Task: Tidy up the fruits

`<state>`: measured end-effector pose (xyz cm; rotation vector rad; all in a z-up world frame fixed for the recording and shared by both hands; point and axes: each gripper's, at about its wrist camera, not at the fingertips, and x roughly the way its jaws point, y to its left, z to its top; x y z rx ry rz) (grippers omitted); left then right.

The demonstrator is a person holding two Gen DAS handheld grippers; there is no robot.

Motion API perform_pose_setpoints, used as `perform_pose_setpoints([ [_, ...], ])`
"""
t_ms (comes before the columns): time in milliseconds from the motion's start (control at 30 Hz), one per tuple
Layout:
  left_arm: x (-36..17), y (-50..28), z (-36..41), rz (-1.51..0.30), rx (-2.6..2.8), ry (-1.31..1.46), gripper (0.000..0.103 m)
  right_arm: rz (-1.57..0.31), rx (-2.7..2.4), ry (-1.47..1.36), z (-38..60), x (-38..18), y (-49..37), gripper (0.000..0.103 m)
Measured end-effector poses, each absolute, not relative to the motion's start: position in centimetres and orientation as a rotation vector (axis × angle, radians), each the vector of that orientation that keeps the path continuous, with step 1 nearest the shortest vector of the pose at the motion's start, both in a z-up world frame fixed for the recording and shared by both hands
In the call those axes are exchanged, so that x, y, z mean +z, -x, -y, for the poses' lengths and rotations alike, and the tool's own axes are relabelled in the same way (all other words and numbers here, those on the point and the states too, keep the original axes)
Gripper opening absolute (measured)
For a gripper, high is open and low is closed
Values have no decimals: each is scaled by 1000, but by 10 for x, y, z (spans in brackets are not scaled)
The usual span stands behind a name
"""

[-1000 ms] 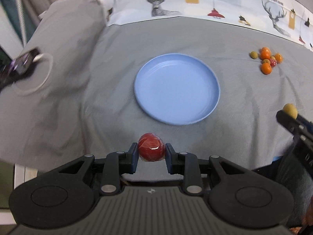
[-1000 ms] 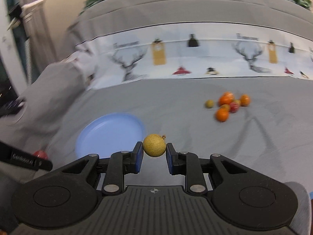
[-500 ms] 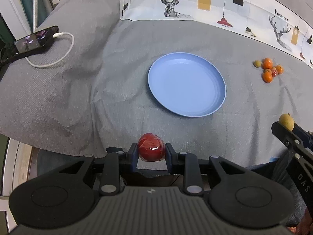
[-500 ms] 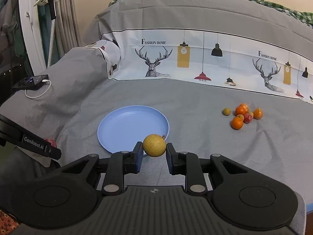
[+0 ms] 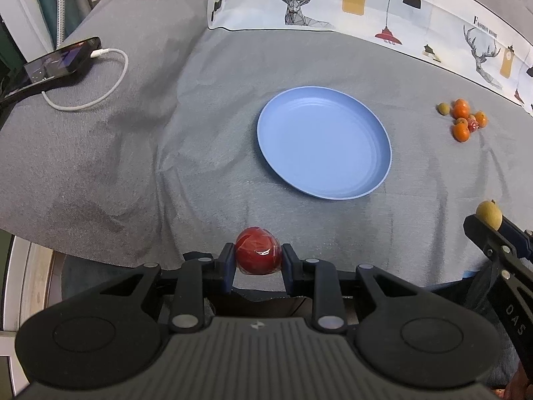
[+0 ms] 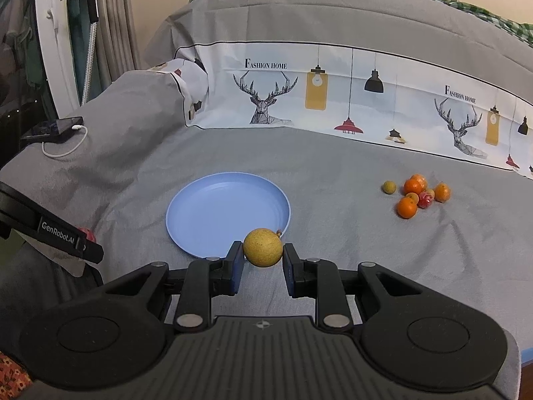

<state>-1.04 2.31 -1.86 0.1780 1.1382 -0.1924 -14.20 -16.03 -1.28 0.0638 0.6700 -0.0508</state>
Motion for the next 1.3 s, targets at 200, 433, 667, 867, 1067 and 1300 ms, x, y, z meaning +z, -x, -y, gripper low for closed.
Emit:
perform_pose_setpoints([
  [200, -18, -1, -22, -1132, -192, -178, 32, -686, -55, -64, 160, -17, 133, 26],
  [433, -14, -28, -16, -1105, -214, -154, 32, -698, -55, -44, 158, -22, 114, 26],
  [667, -34, -80, -18, -1115, -180, -129, 13, -724, -81, -75, 166, -45, 67, 26],
  [867, -44, -97, -24, -1145, -163, -117, 13, -745, -93, -119, 183, -59, 57, 26],
  [1067, -43, -103, -13, -1134, -182, -118, 48, -726, -89, -131, 192, -61, 53, 26],
  [1300, -29, -98, -6, -1008, -158, -173, 94, -693, -65, -110, 196, -62, 56, 26],
])
